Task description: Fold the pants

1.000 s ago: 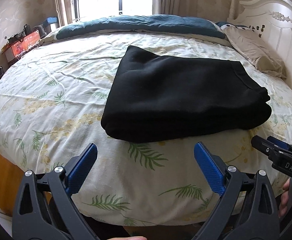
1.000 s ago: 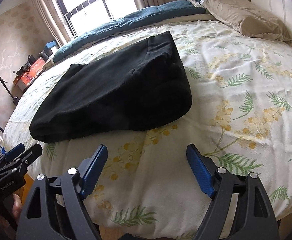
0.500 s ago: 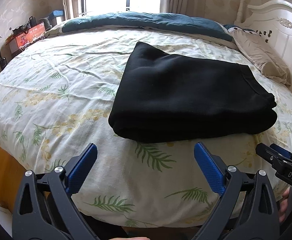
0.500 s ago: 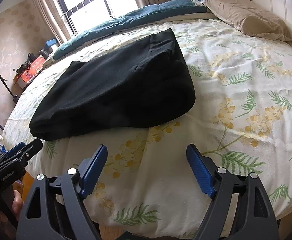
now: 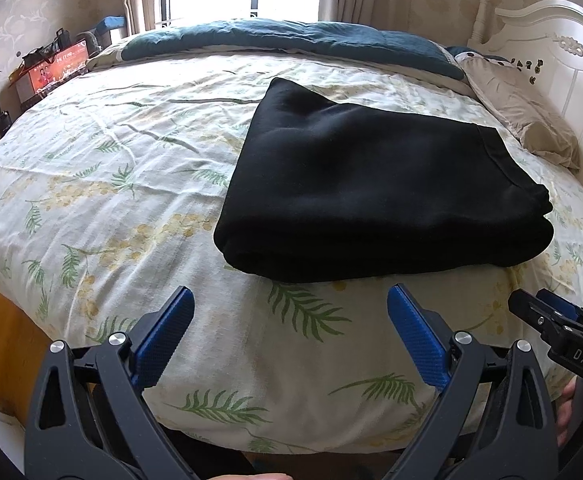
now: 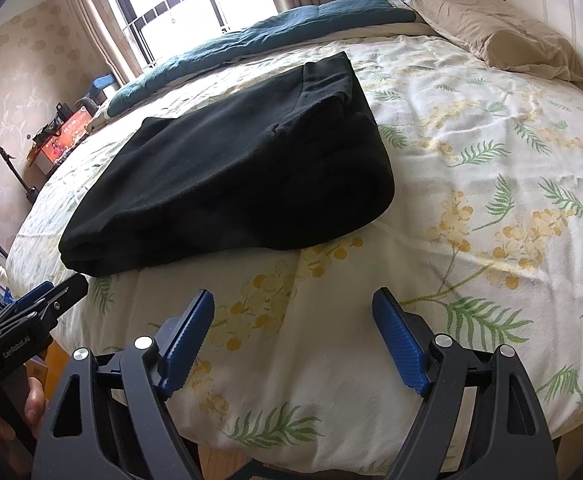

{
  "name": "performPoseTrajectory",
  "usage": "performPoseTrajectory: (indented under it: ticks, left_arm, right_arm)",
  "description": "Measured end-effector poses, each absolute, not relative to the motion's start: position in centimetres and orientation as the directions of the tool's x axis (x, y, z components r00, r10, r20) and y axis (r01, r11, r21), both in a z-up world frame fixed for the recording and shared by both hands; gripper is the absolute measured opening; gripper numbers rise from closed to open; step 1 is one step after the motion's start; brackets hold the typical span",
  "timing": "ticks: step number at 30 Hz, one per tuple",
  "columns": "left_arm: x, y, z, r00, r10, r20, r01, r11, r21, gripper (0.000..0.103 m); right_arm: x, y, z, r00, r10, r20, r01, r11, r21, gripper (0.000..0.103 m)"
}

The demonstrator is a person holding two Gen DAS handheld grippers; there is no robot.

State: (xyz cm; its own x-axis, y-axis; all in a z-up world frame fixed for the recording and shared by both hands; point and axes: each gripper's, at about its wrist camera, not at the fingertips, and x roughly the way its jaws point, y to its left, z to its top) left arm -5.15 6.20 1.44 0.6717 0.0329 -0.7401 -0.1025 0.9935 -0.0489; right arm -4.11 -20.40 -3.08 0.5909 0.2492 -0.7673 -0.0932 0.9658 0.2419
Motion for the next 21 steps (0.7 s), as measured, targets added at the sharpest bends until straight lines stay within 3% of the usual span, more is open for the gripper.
performPoseTrajectory:
  ticks: [21]
  left_arm:
    - [-4.94,5.48,1.42,0.664,0.030,-0.747,-0.094,0.995,-0.044,0.097]
  right_arm:
    - [-4.29,-20.37,-3.22,0.589,0.254,-0.767,-0.095,0.965,0.246,0.081]
